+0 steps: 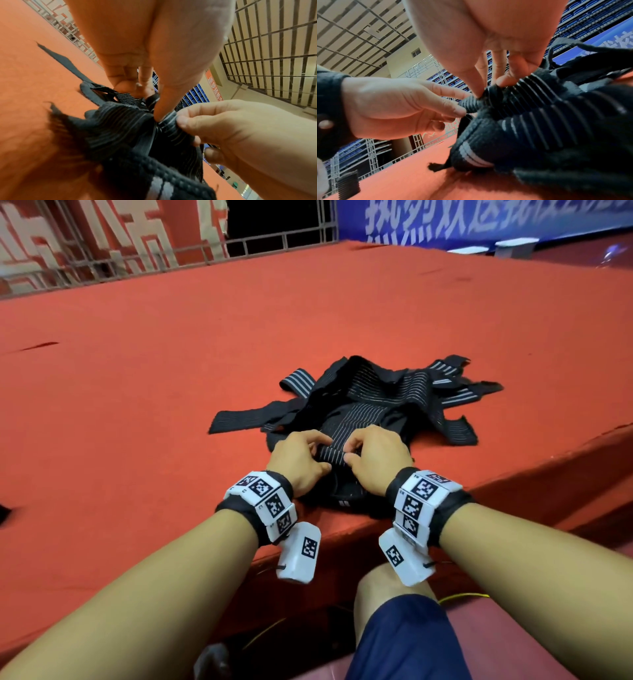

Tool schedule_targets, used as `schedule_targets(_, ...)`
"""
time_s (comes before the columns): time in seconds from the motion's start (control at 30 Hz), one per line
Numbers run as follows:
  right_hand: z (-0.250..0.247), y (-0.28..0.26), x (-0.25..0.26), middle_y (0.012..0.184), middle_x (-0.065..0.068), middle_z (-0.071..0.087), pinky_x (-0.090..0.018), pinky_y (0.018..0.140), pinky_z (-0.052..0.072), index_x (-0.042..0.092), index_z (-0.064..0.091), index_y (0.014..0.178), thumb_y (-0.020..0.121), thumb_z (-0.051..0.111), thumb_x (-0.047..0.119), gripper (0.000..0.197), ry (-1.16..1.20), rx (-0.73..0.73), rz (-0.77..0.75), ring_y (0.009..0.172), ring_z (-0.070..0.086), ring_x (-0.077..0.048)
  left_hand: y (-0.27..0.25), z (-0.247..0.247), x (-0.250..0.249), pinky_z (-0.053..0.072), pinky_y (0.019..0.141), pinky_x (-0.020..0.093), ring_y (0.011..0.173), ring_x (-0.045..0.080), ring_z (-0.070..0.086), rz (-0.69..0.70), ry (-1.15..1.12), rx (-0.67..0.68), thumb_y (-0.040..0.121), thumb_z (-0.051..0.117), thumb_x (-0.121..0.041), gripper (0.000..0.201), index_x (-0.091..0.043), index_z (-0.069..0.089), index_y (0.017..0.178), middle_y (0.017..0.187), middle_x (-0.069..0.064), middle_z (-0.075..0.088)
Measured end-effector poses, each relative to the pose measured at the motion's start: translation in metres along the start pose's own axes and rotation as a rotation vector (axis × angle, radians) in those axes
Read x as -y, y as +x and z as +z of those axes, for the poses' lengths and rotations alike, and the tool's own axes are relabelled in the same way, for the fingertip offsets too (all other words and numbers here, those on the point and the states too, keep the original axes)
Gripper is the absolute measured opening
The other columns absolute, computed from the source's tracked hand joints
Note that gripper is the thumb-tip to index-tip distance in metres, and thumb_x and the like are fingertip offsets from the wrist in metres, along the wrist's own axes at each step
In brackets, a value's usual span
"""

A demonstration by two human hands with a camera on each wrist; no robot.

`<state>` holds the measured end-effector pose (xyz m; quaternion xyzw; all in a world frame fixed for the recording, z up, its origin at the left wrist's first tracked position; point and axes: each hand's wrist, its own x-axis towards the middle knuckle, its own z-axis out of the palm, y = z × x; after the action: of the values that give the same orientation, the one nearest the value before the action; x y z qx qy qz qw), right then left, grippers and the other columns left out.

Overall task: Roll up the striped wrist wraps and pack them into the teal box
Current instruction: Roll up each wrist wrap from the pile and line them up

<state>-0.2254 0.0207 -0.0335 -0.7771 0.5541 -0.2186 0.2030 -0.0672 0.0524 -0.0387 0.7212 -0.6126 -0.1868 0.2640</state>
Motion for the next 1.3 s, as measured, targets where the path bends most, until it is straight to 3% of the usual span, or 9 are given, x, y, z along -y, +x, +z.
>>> schedule_targets(0.2,0.011,-0.002,0.027,0.104,-0.001,0.065,-0.039,0.086,0.045,0.022,0.057,0.092,0.099,0.053,0.021,0.008,0.171,-0.026,-0.199,0.101,0.059,-0.027,0.001,-0.016,0.008,0.048,0.068,0.024,0.074,0.007,0.064,0.050,-0.138,-0.137,0.075,0.079,-0.010,0.029,-0.034,0.067,0.085,0.080,-0.013,0.068)
schedule_targets(0.37,0.015,-0.005,0.043,0.096,0.004,0.062,-0.032,0.077,0.038,0.019,0.055,0.096,0.091,0.067,0.034,0.020,0.325,-0.097,-0.286,0.091,0.055,-0.017,-0.005,-0.036,0.027,0.044,0.066,0.023,0.063,0.004,0.054,0.057,-0.315,-0.226,0.077,0.078,-0.003,0.025,-0.026,0.069,0.073,0.071,-0.009,0.066)
schedule_targets(0.47,0.020,0.001,0.038,0.109,0.003,0.059,-0.031,0.087,0.040,0.020,0.056,0.106,0.083,0.073,0.030,0.030,0.247,-0.084,-0.257,0.104,0.053,-0.019,-0.012,-0.050,0.037,0.035,0.058,0.023,0.058,0.004,0.044,0.059,-0.444,-0.240,0.086,0.075,-0.007,0.021,-0.015,0.064,0.071,0.061,-0.013,0.054)
schedule_targets(0.57,0.023,0.007,0.029,0.124,-0.001,0.056,-0.033,0.101,0.037,0.019,0.060,0.118,0.087,0.070,0.022,0.033,0.154,-0.037,-0.173,0.120,0.047,-0.026,-0.017,-0.062,0.043,0.038,0.065,0.022,0.065,0.000,0.047,0.083,-0.554,-0.241,0.094,0.068,-0.013,0.015,-0.008,0.065,0.081,0.065,-0.019,0.054)
schedule_targets(0.7,0.024,0.010,0.026,0.134,-0.003,0.055,-0.035,0.107,0.034,0.020,0.061,0.125,0.091,0.066,0.021,0.034,0.112,-0.046,-0.111,0.128,0.042,-0.029,-0.022,-0.071,0.044,0.050,0.084,0.032,0.090,0.019,0.058,0.071,-0.792,-0.272,0.093,0.064,-0.024,0.031,0.003,0.066,0.106,0.096,0.010,0.061)
schedule_targets(0.83,0.023,0.017,0.026,0.136,-0.004,0.056,-0.041,0.112,0.034,0.020,0.065,0.121,0.092,0.063,0.016,0.030,0.126,-0.095,-0.023,0.132,0.042,-0.030,-0.026,-0.073,0.044,0.040,0.077,0.042,0.082,0.023,0.047,0.070,-0.847,-0.303,0.090,0.064,-0.027,0.021,-0.007,0.062,0.096,0.087,0.012,0.050)
schedule_targets(1.07,0.028,0.021,0.030,0.121,-0.005,0.066,-0.037,0.100,0.042,0.021,0.072,0.109,0.094,0.062,0.026,0.019,0.205,-0.117,-0.053,0.119,0.055,-0.031,-0.031,-0.069,0.047,0.042,0.062,0.027,0.067,0.012,0.052,0.056,-0.759,-0.291,0.096,0.062,-0.014,0.009,-0.006,0.063,0.093,0.078,0.004,0.057)
schedule_targets(1.17,0.027,0.015,0.042,0.105,-0.004,0.071,-0.032,0.088,0.040,0.014,0.071,0.101,0.095,0.062,0.022,0.013,0.300,-0.169,-0.182,0.104,0.061,-0.027,-0.035,-0.068,0.045,0.040,0.067,0.031,0.075,0.015,0.051,0.097,-0.691,-0.262,0.087,0.062,-0.027,0.034,0.006,0.060,0.097,0.082,0.006,0.056)
schedule_targets(1.3,0.024,0.005,0.060,0.096,-0.002,0.073,-0.029,0.087,0.044,0.009,0.072,0.093,0.092,0.068,0.021,0.012,0.403,-0.221,-0.290,0.094,0.064,-0.021,-0.039,-0.065,0.043,0.051,0.074,0.036,0.081,0.014,0.057,0.086,-0.671,-0.176,0.092,0.064,-0.025,0.037,0.008,0.060,0.109,0.091,0.008,0.058)
